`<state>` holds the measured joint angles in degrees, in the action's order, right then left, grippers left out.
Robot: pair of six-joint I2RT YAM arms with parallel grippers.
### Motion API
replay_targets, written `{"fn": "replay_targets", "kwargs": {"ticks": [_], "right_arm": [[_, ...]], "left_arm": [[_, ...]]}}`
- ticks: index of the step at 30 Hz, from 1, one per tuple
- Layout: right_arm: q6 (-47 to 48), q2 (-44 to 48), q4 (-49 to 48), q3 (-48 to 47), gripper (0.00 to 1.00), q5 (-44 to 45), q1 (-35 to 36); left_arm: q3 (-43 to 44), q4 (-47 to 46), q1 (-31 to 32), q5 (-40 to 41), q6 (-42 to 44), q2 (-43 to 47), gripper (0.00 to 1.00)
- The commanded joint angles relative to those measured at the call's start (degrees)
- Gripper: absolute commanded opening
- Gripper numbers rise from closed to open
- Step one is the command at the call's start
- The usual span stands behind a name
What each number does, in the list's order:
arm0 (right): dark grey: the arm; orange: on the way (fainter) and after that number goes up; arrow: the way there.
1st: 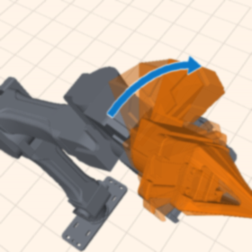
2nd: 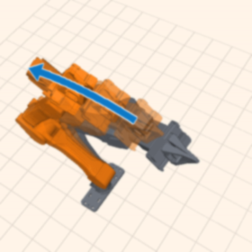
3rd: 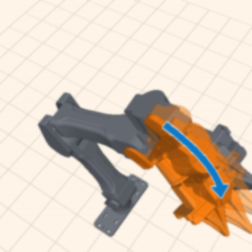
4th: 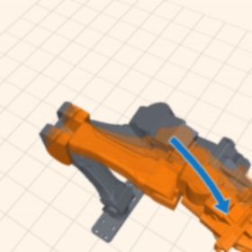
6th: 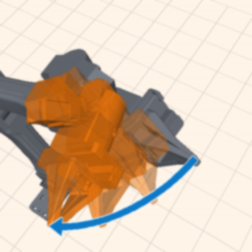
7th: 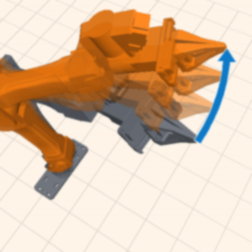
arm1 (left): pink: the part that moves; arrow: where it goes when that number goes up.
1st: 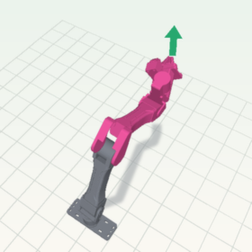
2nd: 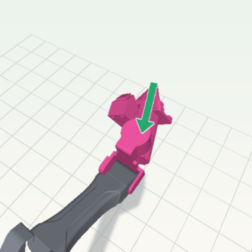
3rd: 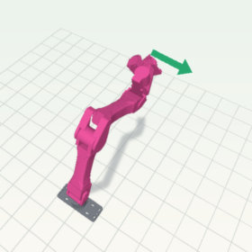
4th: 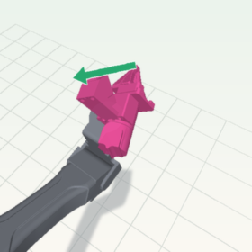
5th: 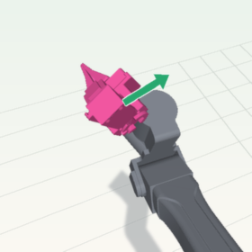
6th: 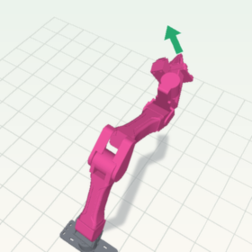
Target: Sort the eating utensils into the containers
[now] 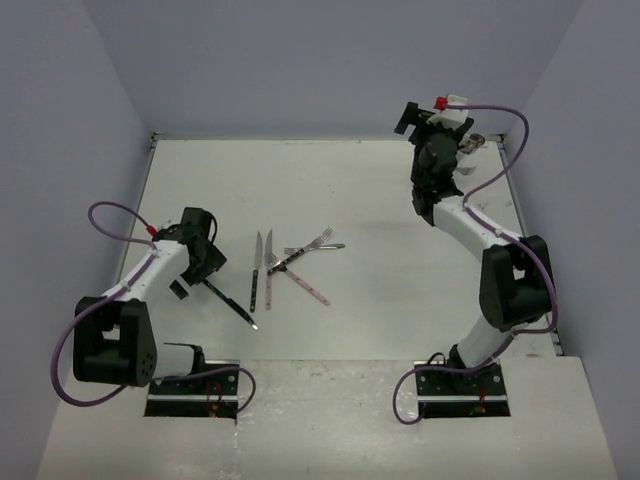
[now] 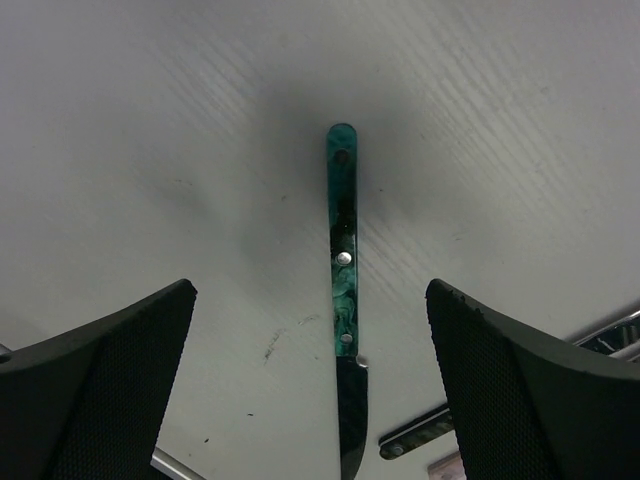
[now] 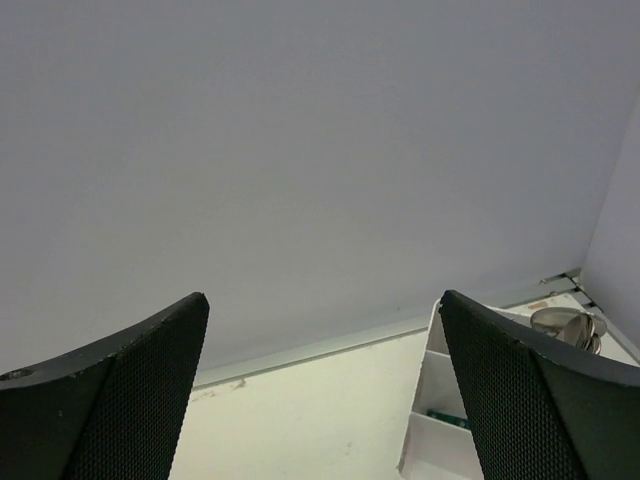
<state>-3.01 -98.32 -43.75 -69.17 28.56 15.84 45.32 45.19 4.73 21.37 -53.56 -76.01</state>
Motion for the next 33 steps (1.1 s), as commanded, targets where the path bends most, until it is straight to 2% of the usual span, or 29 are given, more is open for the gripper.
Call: {"fn": "replay_targets", "kwargs": {"ticks": [1,7,10,15,18,19,23,27,29,30,31,33], "right_arm": [[-3.22,6.28,4.28,3.85,0.99,0.28,-0.02],[-7.88,11.39,11.30,5.80,0.99,-0.78,0.07],[-9.56,14.12,13.86,7.11,0.99,-0.08,-0.01],[-10.62,17.46,15.61,9.05,0.99,1.15,0.16],[-10.62,19.13,18.16,9.14,0.99,2.47,0.16],[-10.53,19.74,18.78,9.14,0.99,2.82,0.16],[-12.02,23.52,24.05,9.22,0.99,3.26,0.16],[-12.73,26.16,31.51,9.58,0.99,-1.12,0.16],[-10.11,27.21,33.80,10.27,0.99,-9.78,0.16],[-9.31,27.48,34.42,10.37,0.99,-9.83,0.16],[-8.34,27.74,35.30,10.45,0.99,-15.49,0.16],[-3.97,28.71,36.62,11.50,0.99,-22.89,0.16]], "left_arm": [[-1.64,0.96,-0.34,-0.97,-2.25,-0.36,0.98],[-3.48,-5.37,-0.25,-3.00,-2.16,-2.91,0.81],[-4.45,-6.86,-0.16,-3.08,-2.16,-4.85,0.59],[-6.03,-8.71,-0.16,-3.52,-1.90,-6.43,0.39],[-6.38,-10.46,-0.07,-4.13,-0.33,-6.96,0.13],[-6.38,-10.99,-0.07,-4.40,0.21,-7.05,0.00],[-5.07,-13.11,0.19,-5.81,3.98,-6.26,0.00],[-2.00,-17.13,2.03,-6.95,11.16,-2.14,0.00],[0.29,-20.11,4.66,-8.17,15.91,2.33,0.00],[0.90,-21.53,4.67,-9.40,18.12,2.35,0.00],[2.65,-22.76,6.41,-10.54,19.88,4.44,0.00],[4.50,-26.90,8.88,-15.73,27.00,6.73,0.00]]}}
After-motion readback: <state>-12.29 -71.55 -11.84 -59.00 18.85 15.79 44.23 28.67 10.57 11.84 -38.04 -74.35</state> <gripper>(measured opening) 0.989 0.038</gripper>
